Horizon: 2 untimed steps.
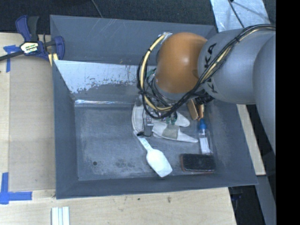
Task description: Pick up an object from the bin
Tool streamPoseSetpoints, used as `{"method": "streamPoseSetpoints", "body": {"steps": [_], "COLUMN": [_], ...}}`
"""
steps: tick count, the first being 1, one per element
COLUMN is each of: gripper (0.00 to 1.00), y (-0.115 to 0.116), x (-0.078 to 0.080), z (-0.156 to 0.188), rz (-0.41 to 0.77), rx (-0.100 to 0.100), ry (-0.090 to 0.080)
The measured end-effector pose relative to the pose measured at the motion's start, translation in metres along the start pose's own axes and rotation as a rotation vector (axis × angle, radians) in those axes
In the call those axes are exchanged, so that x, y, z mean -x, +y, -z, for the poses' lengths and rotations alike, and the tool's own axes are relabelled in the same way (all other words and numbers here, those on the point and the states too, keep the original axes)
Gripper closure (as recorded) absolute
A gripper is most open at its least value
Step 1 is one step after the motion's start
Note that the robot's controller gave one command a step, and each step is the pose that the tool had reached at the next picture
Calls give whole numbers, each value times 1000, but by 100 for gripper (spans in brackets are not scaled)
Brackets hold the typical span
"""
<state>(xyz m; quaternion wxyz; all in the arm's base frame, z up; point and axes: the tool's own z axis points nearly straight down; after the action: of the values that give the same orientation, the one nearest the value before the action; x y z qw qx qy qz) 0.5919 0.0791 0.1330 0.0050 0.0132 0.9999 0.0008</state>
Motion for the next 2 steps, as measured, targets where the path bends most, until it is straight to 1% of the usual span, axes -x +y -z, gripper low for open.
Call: {"method": "streamPoseSetpoints", "body": {"steps": [1, 2], "gripper": [0, 100], "y": [-8, -50], "x": [-1, 29], "z": [-31, -46], "rz": [-123, -164], "rx": [-3, -1], "ry": [11, 6]}}
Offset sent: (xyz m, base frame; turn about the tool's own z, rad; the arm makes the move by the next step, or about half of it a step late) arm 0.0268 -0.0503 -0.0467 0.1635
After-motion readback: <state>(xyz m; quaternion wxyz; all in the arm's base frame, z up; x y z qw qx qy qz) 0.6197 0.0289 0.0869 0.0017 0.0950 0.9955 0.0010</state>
